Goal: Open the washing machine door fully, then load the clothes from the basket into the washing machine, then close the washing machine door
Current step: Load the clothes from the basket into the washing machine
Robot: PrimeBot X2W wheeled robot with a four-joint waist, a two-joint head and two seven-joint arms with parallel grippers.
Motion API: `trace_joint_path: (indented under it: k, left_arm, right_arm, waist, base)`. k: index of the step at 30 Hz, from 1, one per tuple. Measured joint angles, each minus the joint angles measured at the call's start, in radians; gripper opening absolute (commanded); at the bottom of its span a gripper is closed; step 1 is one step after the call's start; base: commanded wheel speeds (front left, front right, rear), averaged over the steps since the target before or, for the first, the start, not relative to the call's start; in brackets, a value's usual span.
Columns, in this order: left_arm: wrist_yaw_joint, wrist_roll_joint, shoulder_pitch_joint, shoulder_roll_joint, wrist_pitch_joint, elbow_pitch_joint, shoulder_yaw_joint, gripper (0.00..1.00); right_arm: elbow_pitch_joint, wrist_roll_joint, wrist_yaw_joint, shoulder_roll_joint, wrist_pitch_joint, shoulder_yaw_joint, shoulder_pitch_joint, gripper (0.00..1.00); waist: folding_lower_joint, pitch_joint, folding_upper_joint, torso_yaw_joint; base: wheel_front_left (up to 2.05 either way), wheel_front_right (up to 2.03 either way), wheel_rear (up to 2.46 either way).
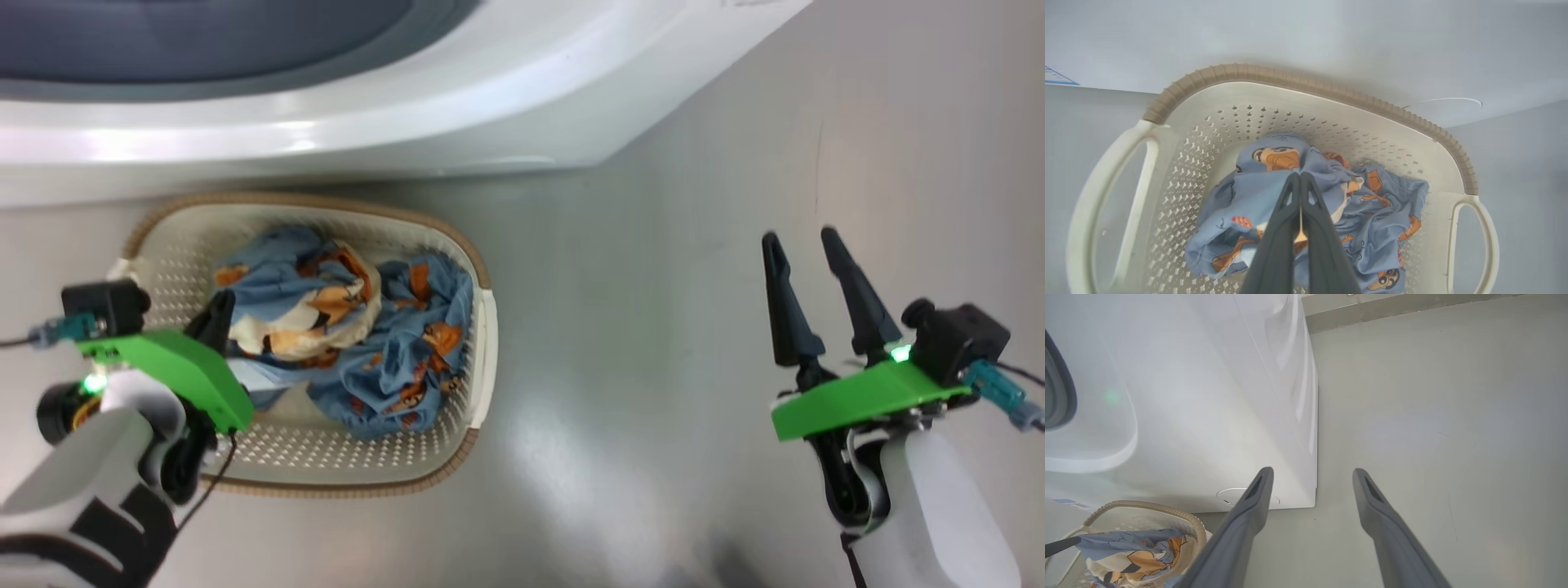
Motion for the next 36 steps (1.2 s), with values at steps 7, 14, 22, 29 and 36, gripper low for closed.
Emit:
trace_joint_path:
  k: [7, 14, 22, 29, 36]
  left_arm:
    - [0.0, 0.126, 0.113, -0.012, 0.0, -0.079, 0.158, 0.0]
    - [0.0, 0.244, 0.229, -0.03, 0.0, -0.186, 0.321, 0.0]
    - [0.0, 0.357, 0.372, -0.04, 0.0, -0.306, 0.476, 0.0]
    - [0.0, 0.447, 0.5, -0.062, 0.0, -0.418, 0.594, 0.0]
    - [0.0, 0.505, 0.633, -0.081, 0.0, -0.522, 0.699, 0.0]
  right_arm:
    - [0.024, 0.001, 0.0, -0.01, 0.0, -0.012, 0.053, 1.0]
    - [0.042, 0.02, 0.0, -0.031, 0.0, -0.024, 0.116, 1.0]
    - [0.053, 0.032, 0.0, -0.046, 0.0, -0.032, 0.179, 1.0]
    - [0.058, 0.04, 0.0, -0.065, 0.0, -0.053, 0.237, 1.0]
    - [0.059, 0.047, 0.0, -0.073, 0.0, -0.064, 0.296, 1.0]
  waist:
    - [-0.0001, -0.102, 0.0, 0.022]
    - [0.0, -0.209, 0.0, 0.045]
    - [0.0, -0.31, 0.0, 0.06]
    - [-0.0001, -0.391, 0.0, 0.069]
    - [0.0, -0.459, 0.0, 0.074]
  base:
    - [0.0, 0.0, 0.0]
    - [0.0, 0.0, 0.0]
    - [0.0, 0.0, 0.0]
    - [0.0, 0.0, 0.0]
    - [0.0, 0.0, 0.0]
